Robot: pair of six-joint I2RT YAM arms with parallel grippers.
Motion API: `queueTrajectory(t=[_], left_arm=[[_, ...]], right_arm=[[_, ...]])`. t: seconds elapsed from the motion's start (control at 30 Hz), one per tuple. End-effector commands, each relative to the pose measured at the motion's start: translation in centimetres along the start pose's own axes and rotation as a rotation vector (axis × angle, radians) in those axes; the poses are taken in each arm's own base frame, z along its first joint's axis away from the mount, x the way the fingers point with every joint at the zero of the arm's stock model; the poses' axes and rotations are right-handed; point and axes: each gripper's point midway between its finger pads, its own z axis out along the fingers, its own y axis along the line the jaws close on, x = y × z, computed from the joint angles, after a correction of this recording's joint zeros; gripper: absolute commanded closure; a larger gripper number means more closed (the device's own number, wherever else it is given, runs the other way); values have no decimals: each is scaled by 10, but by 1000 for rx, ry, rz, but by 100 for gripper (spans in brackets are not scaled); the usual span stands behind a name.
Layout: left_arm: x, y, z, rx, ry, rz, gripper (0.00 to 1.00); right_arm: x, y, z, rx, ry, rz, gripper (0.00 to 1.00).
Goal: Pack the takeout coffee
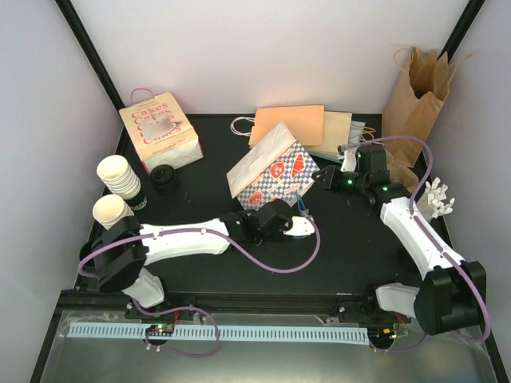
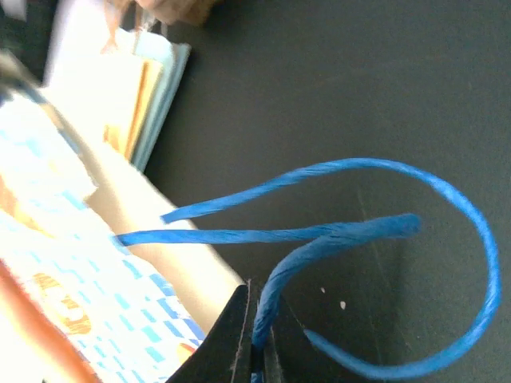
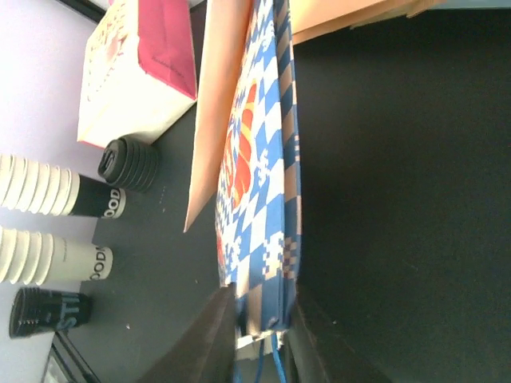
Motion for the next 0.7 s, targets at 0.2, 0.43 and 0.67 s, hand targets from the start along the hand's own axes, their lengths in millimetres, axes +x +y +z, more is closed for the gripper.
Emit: queueTrajectory(t=[0.2, 0.43, 0.67], left_arm=[[-24, 38, -60, -76, -193, -307, 99], [-12, 51, -70, -88, -182, -553, 99], [-13, 62, -76, -108, -208, -714, 98]], right_arm=[[22, -9, -18, 47, -26, -57, 46], [43, -7, -35, 43, -15, -78, 42], [56, 7, -53, -24, -53, -78, 37]])
